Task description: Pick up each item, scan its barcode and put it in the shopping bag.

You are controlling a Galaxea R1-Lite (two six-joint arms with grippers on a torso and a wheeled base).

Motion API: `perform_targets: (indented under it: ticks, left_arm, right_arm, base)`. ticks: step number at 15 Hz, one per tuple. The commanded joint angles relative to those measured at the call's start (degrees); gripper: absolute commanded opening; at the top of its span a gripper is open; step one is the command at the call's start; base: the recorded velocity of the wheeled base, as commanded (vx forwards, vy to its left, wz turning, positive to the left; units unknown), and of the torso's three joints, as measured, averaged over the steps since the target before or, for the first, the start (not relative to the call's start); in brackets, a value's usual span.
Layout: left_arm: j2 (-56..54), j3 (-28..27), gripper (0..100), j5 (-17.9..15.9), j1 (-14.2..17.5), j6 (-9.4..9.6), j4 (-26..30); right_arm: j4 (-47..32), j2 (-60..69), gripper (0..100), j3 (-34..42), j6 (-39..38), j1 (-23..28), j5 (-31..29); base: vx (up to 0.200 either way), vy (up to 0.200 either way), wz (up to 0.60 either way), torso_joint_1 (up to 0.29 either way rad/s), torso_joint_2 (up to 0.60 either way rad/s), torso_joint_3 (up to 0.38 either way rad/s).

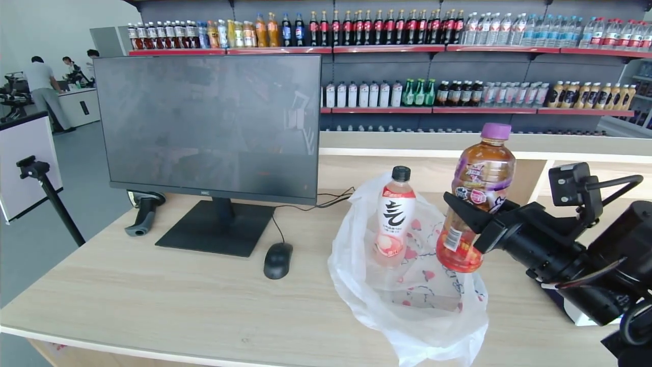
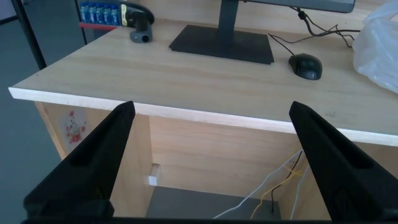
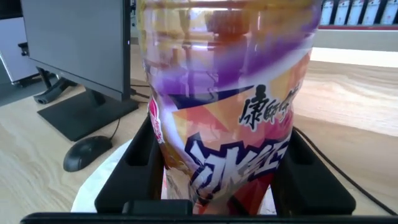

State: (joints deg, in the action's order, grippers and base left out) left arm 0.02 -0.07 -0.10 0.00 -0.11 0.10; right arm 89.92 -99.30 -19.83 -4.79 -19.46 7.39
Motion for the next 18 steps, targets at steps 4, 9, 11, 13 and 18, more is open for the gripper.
perform_targets:
  ticks: [4, 9, 11, 13, 18]
  left_arm:
    - [0.0, 0.0, 100, 0.0, 0.0, -0.15, 0.0]
    - [0.0, 0.0, 100, 0.0, 0.0, -0.24, 0.0]
    - [0.0, 0.0, 100, 0.0, 0.0, -0.24, 0.0]
    - [0.0, 0.0, 100, 0.0, 0.0, -0.24, 0.0]
    - [0.0, 0.0, 100, 0.0, 0.0, -0.24, 0.0]
  right_arm:
    - [0.1, -7.4, 0, -3.3, 0.7, 0.7, 0.1]
    - [0.1, -9.6, 0, -5.7, 0.7, 0.7, 0.1]
    - [0.1, -8.3, 0, -5.7, 0.7, 0.3, 0.0]
    - [0.1, -8.1, 0, -5.9, 1.0, -0.1, 0.1]
    - [0.1, -9.2, 0, -5.6, 0.6, -0.1, 0.0]
  base:
    - [0.0, 0.0, 0.0, 0.0, 0.0, 0.0]
    - [0.0, 0.0, 0.0, 0.0, 0.0, 0.0]
    - [0.0, 0.0, 0.0, 0.0, 0.0, 0.0]
    - [0.0, 0.0, 0.0, 0.0, 0.0, 0.0]
    - [0.0, 0.0, 0.0, 0.0, 0.0, 0.0]
